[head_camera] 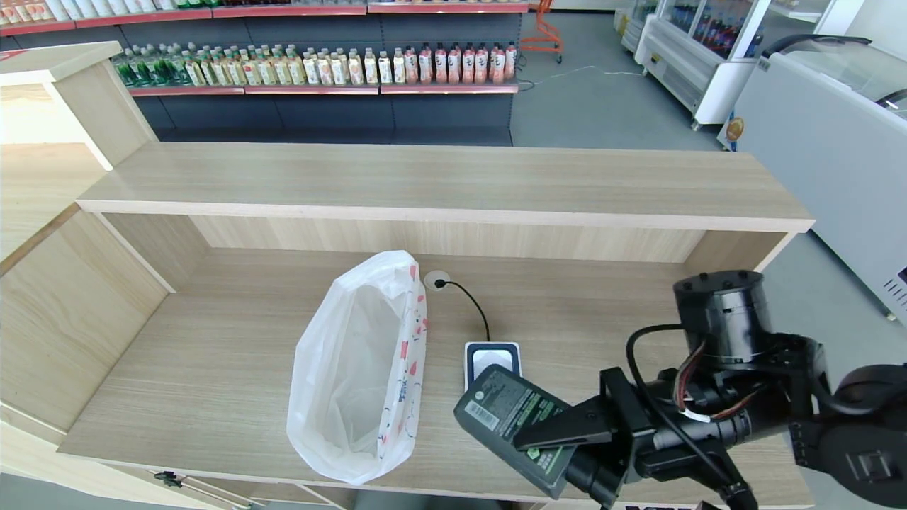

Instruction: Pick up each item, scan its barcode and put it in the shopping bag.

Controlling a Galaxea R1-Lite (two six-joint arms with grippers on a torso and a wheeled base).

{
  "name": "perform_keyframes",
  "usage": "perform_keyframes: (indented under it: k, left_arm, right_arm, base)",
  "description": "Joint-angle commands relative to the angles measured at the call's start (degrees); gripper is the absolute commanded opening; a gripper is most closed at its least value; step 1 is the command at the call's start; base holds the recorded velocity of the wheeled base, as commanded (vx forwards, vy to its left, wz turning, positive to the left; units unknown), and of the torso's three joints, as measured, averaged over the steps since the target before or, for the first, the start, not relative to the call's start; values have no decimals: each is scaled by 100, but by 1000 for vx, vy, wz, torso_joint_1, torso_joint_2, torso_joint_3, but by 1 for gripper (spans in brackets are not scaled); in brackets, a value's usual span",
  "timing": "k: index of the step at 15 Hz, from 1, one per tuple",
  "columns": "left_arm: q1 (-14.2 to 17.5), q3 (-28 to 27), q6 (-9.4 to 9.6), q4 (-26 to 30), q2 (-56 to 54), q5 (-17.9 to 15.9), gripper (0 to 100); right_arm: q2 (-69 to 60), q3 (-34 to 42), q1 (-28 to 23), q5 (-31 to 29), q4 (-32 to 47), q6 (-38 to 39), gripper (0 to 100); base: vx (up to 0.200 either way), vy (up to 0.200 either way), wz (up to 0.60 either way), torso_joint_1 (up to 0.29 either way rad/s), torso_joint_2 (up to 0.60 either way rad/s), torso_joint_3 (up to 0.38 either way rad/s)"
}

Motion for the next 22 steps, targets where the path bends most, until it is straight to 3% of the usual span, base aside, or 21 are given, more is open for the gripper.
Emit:
perform_keyframes:
  k: [1,2,3,5,6,7,9,11,13,14,16,22]
  left_arm:
    - [2,1,0,-1,-2,0,100]
    - [2,1,0,-1,-2,0,100]
    - [2,1,0,-1,-2,0,100]
    - [2,1,0,-1,-2,0,100]
    - [2,1,0,-1,-2,0,100]
    - [2,1,0,-1,-2,0,100]
    - [2,1,0,-1,-2,0,100]
    - [2,1,0,-1,-2,0,100]
    - [2,1,0,-1,-2,0,100]
    - [2,1,0,-1,-2,0,100]
    - [2,1,0,-1,-2,0,100]
    - [2,1,0,-1,-2,0,100]
  right_arm:
    - [-1405,238,-48,-323,-16,1316,0]
    - [-1923,624,-391,-375,81,2045,0]
    - [-1985,695,-462,-375,90,2168,0]
    - [-2749,853,-1472,-384,204,4735,0]
    - [-2811,844,-1560,-393,204,5042,0]
    - [-3154,739,-2131,-498,204,7653,0]
    - [-3136,739,-2756,-771,169,10368,0]
    - [-2890,783,-2896,-1817,213,12267,0]
    - [-2626,862,-2852,-2397,186,14174,0]
    - [-2565,888,-2861,-2441,177,14798,0]
    - [-2266,897,-2861,-2476,169,15264,0]
    - [-1607,879,-2861,-2476,-157,15466,0]
  base:
    - [0,0,0,0,0,0]
    - [0,0,0,0,0,0]
    - [0,0,0,0,0,0]
    - [0,0,0,0,0,0]
    - [0,0,0,0,0,0]
    - [0,0,0,0,0,0]
    - [0,0,0,0,0,0]
    - [0,0,0,0,0,0]
    - [0,0,0,0,0,0]
    - [0,0,0,0,0,0]
    - [0,0,0,0,0,0]
    - [0,0,0,0,0,0]
